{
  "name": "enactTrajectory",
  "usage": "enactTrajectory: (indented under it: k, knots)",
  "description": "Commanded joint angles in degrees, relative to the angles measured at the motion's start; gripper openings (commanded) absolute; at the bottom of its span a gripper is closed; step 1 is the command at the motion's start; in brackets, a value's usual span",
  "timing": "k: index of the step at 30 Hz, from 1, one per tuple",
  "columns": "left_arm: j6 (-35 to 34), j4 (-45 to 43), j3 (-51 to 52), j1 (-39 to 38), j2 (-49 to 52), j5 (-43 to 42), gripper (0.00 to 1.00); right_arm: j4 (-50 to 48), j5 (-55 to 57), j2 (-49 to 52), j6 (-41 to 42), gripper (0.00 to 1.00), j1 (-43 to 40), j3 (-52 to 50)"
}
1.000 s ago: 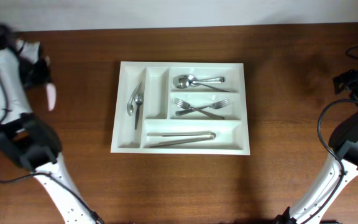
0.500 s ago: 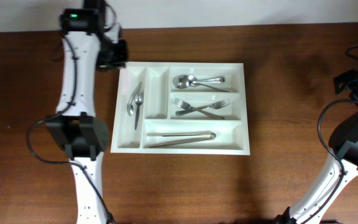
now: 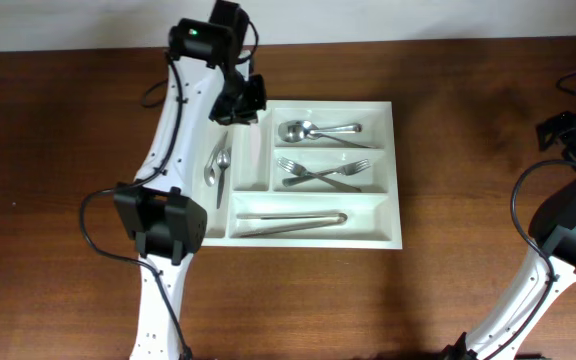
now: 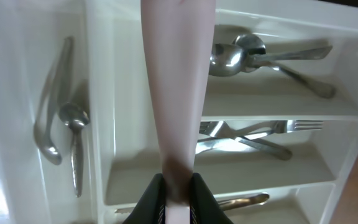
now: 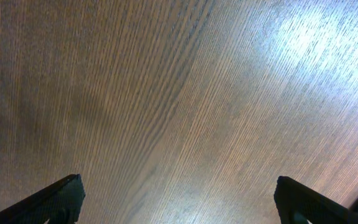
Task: Pack container
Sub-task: 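Carry the knife with the left gripper into the tray's middle compartment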
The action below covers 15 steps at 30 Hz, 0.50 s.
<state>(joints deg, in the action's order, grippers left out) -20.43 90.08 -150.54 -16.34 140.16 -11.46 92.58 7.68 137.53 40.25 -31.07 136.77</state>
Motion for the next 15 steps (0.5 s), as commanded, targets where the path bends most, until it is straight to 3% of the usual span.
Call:
enactTrajectory:
  k: [1,9,15]
  knots:
    - [-0.98,-1.25,3.23,-0.17,-0.33,2.8,0.02,0.0,0.52,-2.43,0.02,0.99,0.24,0.39]
    - [-0.92,-8.26,12.52,-0.13,-0.33,3.91,0.02,0.0,0.52,-2.43,0.02,0.99,0.24,0.39]
    - [-0.5,-9.44,14.78,-0.17,-0.33,6.47,0.12,0.0,0.52,-2.43,0.02,0.99,0.24,0.39]
